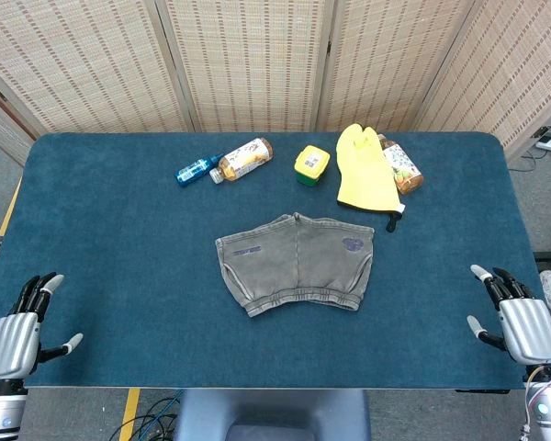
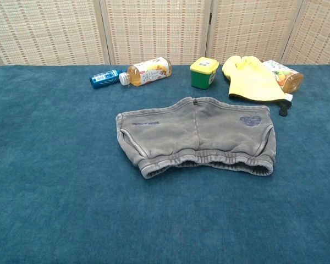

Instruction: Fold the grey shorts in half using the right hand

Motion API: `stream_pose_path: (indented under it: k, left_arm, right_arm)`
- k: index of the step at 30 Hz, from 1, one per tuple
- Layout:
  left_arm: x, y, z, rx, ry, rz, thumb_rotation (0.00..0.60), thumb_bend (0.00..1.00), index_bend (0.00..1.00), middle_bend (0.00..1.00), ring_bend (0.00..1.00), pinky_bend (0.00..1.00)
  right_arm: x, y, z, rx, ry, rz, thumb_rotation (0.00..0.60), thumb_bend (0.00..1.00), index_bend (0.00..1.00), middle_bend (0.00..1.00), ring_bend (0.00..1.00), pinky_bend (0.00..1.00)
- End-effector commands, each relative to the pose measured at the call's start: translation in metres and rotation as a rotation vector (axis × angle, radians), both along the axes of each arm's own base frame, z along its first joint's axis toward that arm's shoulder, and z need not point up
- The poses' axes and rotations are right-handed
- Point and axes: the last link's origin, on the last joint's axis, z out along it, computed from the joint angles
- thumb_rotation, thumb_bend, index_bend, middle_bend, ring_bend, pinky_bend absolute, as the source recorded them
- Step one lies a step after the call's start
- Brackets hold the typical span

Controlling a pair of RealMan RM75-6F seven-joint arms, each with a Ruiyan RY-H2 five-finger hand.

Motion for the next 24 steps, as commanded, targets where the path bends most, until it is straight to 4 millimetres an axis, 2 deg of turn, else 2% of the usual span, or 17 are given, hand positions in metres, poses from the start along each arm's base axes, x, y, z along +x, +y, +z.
stream_pose_path:
  k: [1,9,12,14,19,22,24]
  left_arm:
    - [-0.001,-0.001,-0.001,-0.001,0.000,0.004,0.600,0.17,0.14,0.12,0.06,0.28]
    - [-0.001,-0.004,0.000,0.001,0.007,0.016,0.600,0.17,0.14,0.12,0.06,0.28]
    - [-0.001,-0.004,0.001,0.003,0.007,0.015,0.600,0.17,0.14,0.12,0.06,0.28]
    - [0.000,-0.004,0.001,0.000,0.005,0.012,0.600,0.17,0.14,0.12,0.06,0.28]
    - [0.000,-0.007,0.001,0.001,0.004,0.012,0.600,0.17,0.14,0.12,0.06,0.28]
    - [-0.003,-0.009,0.001,0.000,0.005,0.026,0.600,0.17,0.14,0.12,0.06,0.28]
    - [-0.004,-0.010,0.002,0.001,0.006,0.032,0.600,0.17,0.14,0.12,0.06,0.28]
  right_arm:
    - [0.001,-0.003,-0.002,0.009,-0.005,0.006,0.600,0.30,0.11,0.25,0.17,0.24]
    - [0.003,-0.017,-0.006,0.039,0.004,0.037,0.600,0.30,0.11,0.25,0.17,0.24]
    - [0.008,-0.028,-0.007,0.049,0.027,0.066,0.600,0.30,0.11,0.33,0.22,0.25]
    - [0.012,-0.041,-0.010,0.060,0.045,0.097,0.600,0.30,0.11,0.40,0.30,0.30]
    - [0.025,-0.073,-0.028,0.126,0.098,0.173,0.600,0.26,0.17,0.62,0.64,0.69]
    - [0.030,-0.092,-0.043,0.162,0.142,0.201,0.600,0.23,0.24,0.80,0.84,0.87]
    - [0.033,-0.103,-0.053,0.188,0.164,0.214,0.600,0.21,0.26,0.86,0.92,0.93]
